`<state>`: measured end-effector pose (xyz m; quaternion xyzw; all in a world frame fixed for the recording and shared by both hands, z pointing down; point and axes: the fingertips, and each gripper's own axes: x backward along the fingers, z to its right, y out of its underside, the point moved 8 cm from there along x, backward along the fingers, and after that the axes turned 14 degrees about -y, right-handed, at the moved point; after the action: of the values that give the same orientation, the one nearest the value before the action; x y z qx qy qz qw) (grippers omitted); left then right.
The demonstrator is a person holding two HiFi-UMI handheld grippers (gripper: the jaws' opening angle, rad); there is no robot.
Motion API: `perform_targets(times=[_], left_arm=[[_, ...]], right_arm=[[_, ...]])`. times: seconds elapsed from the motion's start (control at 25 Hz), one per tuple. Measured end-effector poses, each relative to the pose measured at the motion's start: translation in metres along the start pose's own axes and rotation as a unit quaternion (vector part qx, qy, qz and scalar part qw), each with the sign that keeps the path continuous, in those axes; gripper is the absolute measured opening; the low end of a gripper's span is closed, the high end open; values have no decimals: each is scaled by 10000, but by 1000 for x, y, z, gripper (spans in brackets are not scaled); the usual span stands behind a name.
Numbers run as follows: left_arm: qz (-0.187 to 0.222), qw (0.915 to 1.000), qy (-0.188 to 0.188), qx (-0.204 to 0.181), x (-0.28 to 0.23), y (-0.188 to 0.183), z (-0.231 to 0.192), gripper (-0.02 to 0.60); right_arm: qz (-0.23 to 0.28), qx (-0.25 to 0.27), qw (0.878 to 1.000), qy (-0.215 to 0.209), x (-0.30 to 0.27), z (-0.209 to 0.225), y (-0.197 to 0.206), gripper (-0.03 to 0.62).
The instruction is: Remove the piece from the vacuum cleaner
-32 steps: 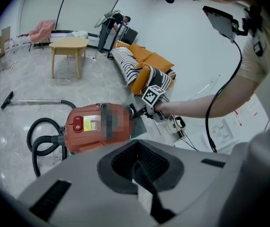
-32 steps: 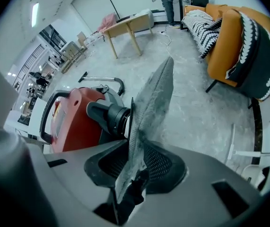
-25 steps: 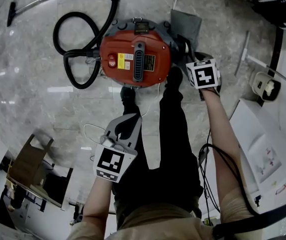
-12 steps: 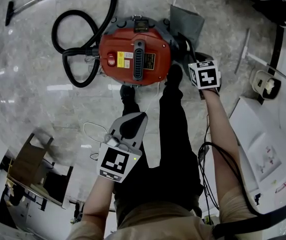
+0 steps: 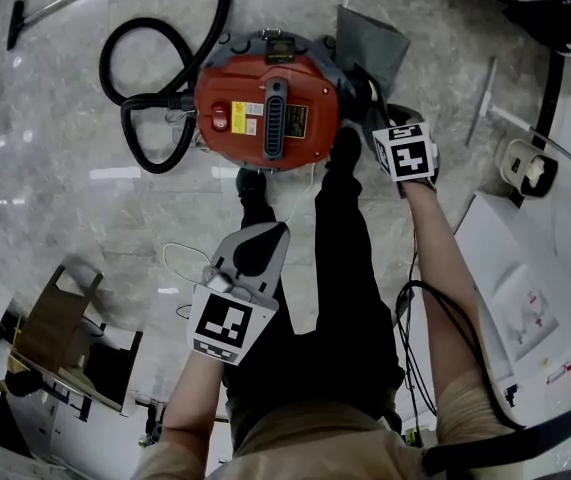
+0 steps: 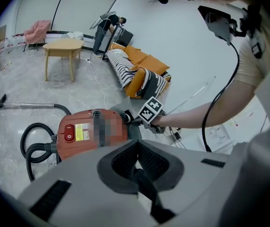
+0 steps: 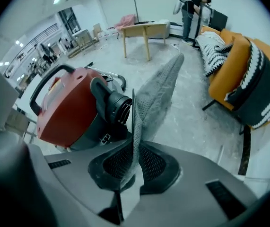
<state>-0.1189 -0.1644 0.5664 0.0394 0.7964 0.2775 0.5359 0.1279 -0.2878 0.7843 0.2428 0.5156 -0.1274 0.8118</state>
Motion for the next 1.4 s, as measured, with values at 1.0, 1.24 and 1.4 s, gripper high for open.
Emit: perform_targets(times=[1.0, 1.24, 1.4], left_arm=[[-52, 9999, 74, -43, -15, -2, 6, -3], [-16, 9999, -75, -67, -10, -4, 2, -3], [-30, 10000, -29, -81, -9, -2, 6, -3]], right_arm=[[-125, -705, 9957, -594, -5, 7, -6, 31], [-70, -379, 9973, -622, -8, 12, 3, 31], [122, 62, 9973, -716, -8, 14, 9, 31]])
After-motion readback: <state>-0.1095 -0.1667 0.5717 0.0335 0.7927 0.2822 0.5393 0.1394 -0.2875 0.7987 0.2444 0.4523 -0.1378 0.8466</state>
